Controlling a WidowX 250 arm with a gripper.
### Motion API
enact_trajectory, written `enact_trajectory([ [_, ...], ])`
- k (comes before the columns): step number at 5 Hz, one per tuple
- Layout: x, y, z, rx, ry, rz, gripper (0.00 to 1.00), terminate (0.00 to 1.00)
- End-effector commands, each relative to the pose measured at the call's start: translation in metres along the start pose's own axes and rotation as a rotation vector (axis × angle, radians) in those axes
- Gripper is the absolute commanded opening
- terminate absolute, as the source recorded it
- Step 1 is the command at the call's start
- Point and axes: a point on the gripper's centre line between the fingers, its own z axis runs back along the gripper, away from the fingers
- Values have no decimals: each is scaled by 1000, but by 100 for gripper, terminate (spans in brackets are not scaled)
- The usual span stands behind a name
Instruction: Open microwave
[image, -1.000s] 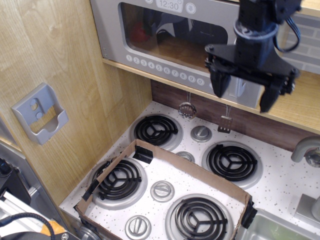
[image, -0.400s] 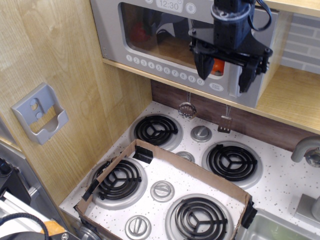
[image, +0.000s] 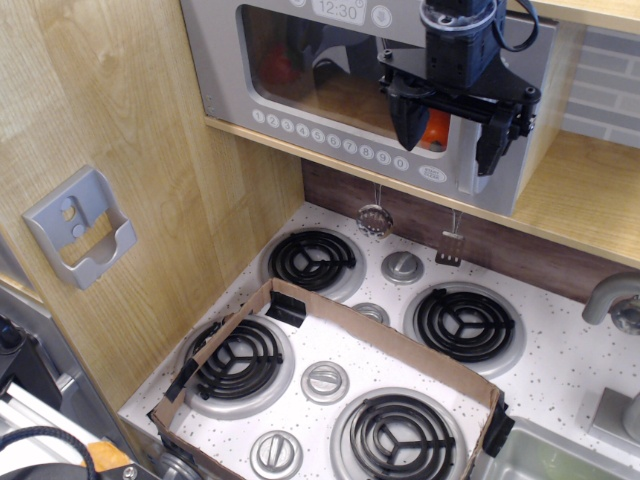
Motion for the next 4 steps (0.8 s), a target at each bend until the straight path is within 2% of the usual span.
enact_trajectory([
  [1,30,-5,16,-19,-70,-16,100,0],
  [2,34,-5,16,-12,-79,-18,100,0],
  [3,31,-6,15,6,-96,6,0,0],
  [4,25,-7,15,19,-105,35,0,0],
])
